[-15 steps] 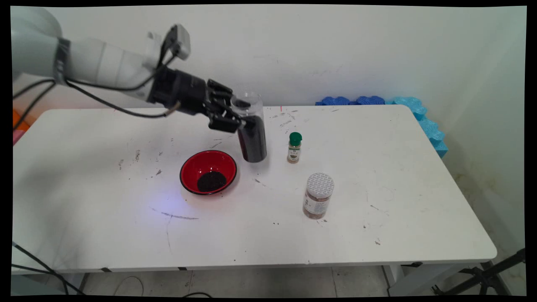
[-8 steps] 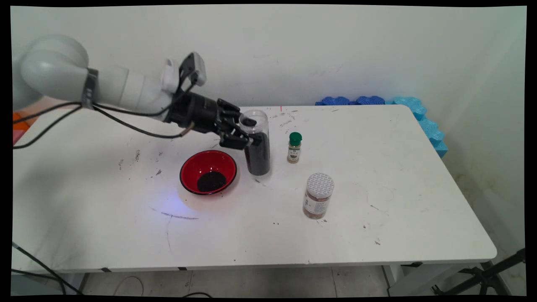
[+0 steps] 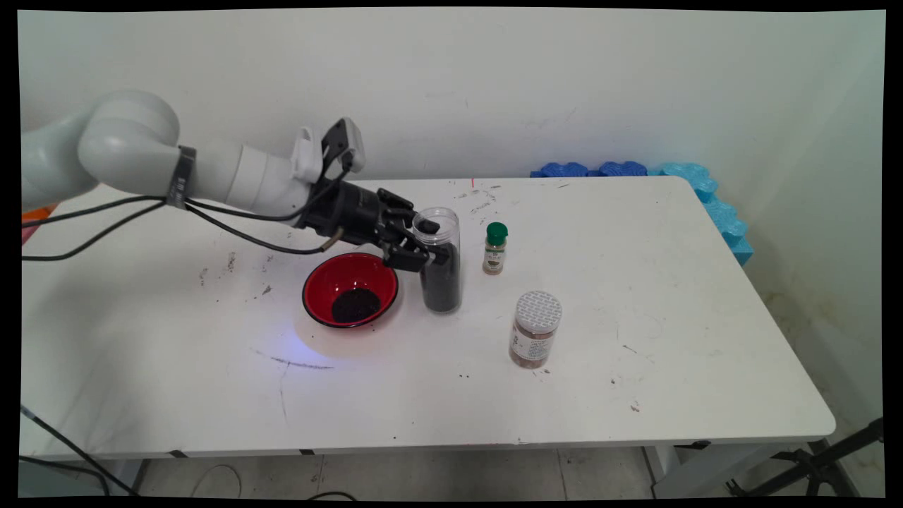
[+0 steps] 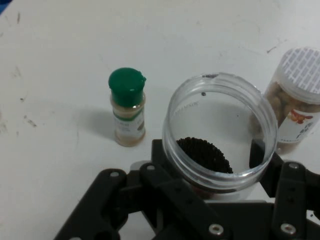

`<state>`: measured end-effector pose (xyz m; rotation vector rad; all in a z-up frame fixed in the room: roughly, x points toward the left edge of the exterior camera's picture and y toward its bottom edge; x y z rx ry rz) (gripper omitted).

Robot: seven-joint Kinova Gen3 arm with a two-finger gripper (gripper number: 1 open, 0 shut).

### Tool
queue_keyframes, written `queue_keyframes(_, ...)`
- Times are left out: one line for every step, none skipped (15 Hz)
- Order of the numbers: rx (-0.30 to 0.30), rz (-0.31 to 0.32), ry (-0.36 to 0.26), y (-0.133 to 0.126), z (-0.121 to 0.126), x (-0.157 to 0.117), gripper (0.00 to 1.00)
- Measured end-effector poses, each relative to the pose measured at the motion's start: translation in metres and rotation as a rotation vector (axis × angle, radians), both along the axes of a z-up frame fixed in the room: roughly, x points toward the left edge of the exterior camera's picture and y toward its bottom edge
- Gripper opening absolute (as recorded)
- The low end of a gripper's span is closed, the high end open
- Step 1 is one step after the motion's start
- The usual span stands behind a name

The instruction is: Place the picked object on the table

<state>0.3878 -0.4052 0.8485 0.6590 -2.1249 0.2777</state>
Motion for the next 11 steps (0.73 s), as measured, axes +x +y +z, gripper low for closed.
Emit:
queue_keyframes(0.003, 0.0, 0.0, -0.001, -0.004, -0.001, 0.0)
queue_keyframes(0.004, -0.001, -0.001, -0.001, -0.006, -0.002, 0.0)
queue_keyframes(0.006, -0.002, -0.001, -0.002, -0.009, -0.003, 0.0)
queue_keyframes(0.007, -0.002, -0.001, -0.002, -0.011, -0.003, 0.0)
queue_keyframes(0.009, -0.003, -0.002, -0.003, -0.013, -0.004, 0.0)
queue_keyframes(0.01, -0.003, -0.002, -0.003, -0.015, -0.005, 0.0)
queue_keyframes(0.011, -0.004, -0.002, -0.004, -0.018, -0.006, 0.0)
queue_keyframes(0.011, -0.004, -0.001, -0.005, -0.02, -0.006, 0.0)
queue_keyframes(0.01, -0.006, 0.001, -0.005, -0.022, -0.007, 1.0)
queue_keyframes(0.006, -0.009, 0.003, -0.006, -0.023, -0.007, 1.0)
queue_keyframes(0.004, -0.013, 0.005, -0.006, -0.023, -0.008, 1.0)
